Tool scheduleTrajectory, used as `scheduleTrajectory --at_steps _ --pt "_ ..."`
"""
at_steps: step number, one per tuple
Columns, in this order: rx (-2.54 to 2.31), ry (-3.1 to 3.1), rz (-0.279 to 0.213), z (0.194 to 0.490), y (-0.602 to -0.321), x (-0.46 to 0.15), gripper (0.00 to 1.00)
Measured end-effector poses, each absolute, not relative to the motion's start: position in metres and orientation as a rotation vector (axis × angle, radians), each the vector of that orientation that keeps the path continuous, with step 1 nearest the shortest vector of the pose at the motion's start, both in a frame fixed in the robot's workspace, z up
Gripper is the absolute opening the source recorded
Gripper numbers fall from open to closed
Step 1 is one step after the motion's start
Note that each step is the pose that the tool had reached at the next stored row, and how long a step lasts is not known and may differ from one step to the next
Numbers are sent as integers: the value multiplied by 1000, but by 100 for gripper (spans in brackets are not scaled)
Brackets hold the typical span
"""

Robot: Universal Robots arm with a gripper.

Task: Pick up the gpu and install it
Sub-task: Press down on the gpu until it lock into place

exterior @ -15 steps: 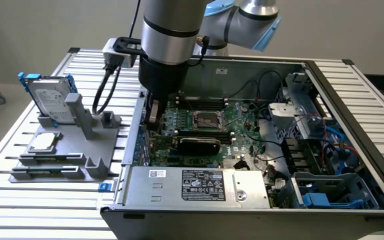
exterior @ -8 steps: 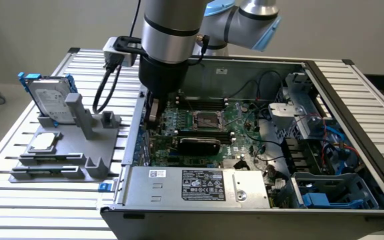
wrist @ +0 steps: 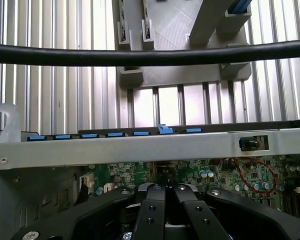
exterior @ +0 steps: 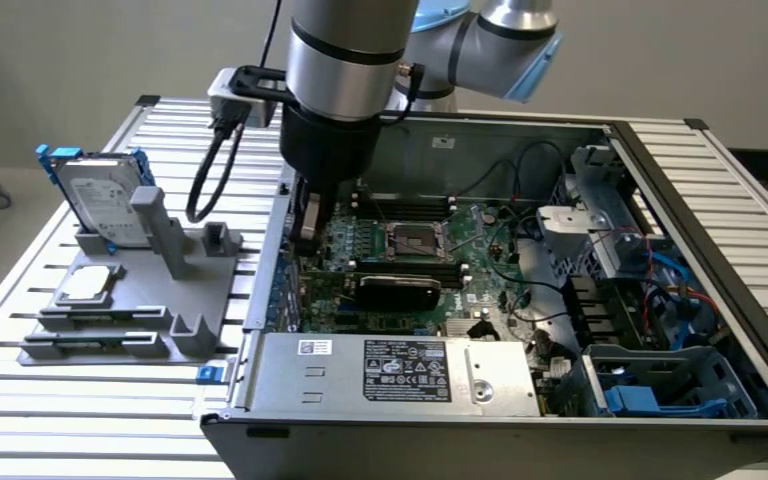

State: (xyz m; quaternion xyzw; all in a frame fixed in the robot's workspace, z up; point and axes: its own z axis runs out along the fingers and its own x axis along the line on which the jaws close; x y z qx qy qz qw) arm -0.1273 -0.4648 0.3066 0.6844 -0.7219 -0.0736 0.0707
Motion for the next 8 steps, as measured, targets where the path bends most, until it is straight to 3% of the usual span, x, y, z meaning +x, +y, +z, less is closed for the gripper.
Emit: scheduleTrajectory --at_steps 8 --pt "2057 -2170 -217 301 -469 -127 11"
